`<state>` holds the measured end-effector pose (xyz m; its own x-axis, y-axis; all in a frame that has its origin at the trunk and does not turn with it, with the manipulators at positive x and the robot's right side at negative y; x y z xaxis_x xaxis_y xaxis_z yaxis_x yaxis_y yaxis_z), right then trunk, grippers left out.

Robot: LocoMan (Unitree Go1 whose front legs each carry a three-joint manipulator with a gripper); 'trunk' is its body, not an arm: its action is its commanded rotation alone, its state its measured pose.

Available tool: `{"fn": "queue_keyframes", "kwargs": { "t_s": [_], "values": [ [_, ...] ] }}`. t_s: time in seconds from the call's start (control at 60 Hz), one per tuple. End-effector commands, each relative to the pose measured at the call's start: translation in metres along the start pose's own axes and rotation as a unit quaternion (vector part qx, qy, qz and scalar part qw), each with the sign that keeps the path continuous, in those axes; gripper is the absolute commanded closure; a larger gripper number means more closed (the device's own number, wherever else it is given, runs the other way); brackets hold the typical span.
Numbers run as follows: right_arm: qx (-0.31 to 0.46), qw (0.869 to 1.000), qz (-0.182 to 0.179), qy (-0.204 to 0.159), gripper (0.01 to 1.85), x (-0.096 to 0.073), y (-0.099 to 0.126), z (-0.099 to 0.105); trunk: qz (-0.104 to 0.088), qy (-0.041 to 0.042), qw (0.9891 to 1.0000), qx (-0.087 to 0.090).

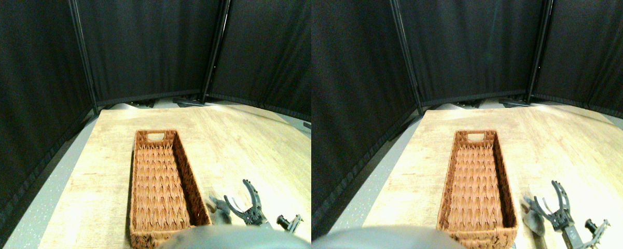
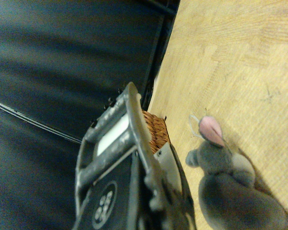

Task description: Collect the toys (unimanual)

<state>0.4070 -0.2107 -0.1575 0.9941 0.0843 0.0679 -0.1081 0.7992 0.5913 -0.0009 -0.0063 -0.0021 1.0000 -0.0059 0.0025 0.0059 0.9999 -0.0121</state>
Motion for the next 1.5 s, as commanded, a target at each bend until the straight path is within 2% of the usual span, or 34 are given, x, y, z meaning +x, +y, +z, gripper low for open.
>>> {"fn": "queue_keyframes", "kwargs": {
  "t_s": [0.017, 0.3, 0.35, 0.383, 0.45, 0.633, 0.8, 0.883, 1.0, 1.067, 1.083, 1.1, 1.117, 1.133, 1.233, 1.283, 1.35, 1.4, 1.5],
  "values": [
    [0.022, 1.0, 0.006, -0.017, 1.29, 0.0, 0.003, -0.001, 0.019, 0.0064, 0.9994, -0.028],
    [0.097, 0.995, -0.007, 0.009, 1.22, 0.009, 0.007, -0.015, 0.037, 0.0107, 0.9982, -0.045],
    [0.126, 0.992, -0.022, 0.016, 1.19, 0.011, 0.006, -0.018, 0.039, 0.0104, 0.998, -0.048],
    [0.129, 0.991, -0.023, 0.016, 1.18, 0.011, 0.006, -0.019, 0.039, 0.0104, 0.998, -0.048],
    [0.182, 0.983, -0.026, 0.017, 1.17, 0.011, 0.004, -0.021, 0.042, 0.0133, 0.9978, -0.05],
    [0.252, 0.966, -0.048, 0.03, 1.13, 0.011, -0.001, -0.028, 0.042, 0.0161, 0.9976, -0.053],
    [0.266, 0.961, -0.069, 0.025, 1.05, 0.008, -0.014, -0.036, 0.043, 0.017, 0.9976, -0.051],
    [0.305, 0.949, -0.074, 0.019, 1.07, 0.006, -0.02, -0.037, 0.04, 0.0165, 0.9979, -0.049],
    [0.308, 0.948, -0.083, 0.018, 1.06, 0.005, -0.024, -0.037, 0.038, 0.0158, 0.9981, -0.047],
    [0.341, 0.934, -0.108, 0.015, 0.96, 0.003, -0.028, -0.04, 0.038, 0.0144, 0.9981, -0.047],
    [0.356, 0.926, -0.122, 0.014, 0.94, 0.002, -0.028, -0.04, 0.038, 0.0144, 0.9981, -0.047],
    [0.356, 0.926, -0.122, 0.014, 0.94, 0.002, -0.028, -0.04, 0.039, 0.0131, 0.9981, -0.046],
    [0.376, 0.917, -0.135, 0.011, 0.93, 0.0, -0.029, -0.04, 0.039, 0.013, 0.9981, -0.046],
    [0.386, 0.912, -0.138, 0.012, 0.92, -0.001, -0.03, -0.041, 0.039, 0.013, 0.9981, -0.046],
    [0.396, 0.906, -0.15, 0.018, 0.88, -0.003, -0.039, -0.048, 0.041, 0.0122, 0.998, -0.046],
    [0.391, 0.907, -0.157, 0.019, 0.84, -0.005, -0.041, -0.05, 0.041, 0.0122, 0.998, -0.046],
    [0.408, 0.897, -0.171, 0.02, 0.81, -0.006, -0.046, -0.054, 0.042, 0.0124, 0.998, -0.046],
    [0.407, 0.897, -0.172, 0.022, 0.82, -0.007, -0.048, -0.056, 0.042, 0.0124, 0.998, -0.046],
    [0.429, 0.885, -0.181, 0.022, 0.85, -0.007, -0.052, -0.059, 0.042, 0.0127, 0.998, -0.047]
  ]
}}
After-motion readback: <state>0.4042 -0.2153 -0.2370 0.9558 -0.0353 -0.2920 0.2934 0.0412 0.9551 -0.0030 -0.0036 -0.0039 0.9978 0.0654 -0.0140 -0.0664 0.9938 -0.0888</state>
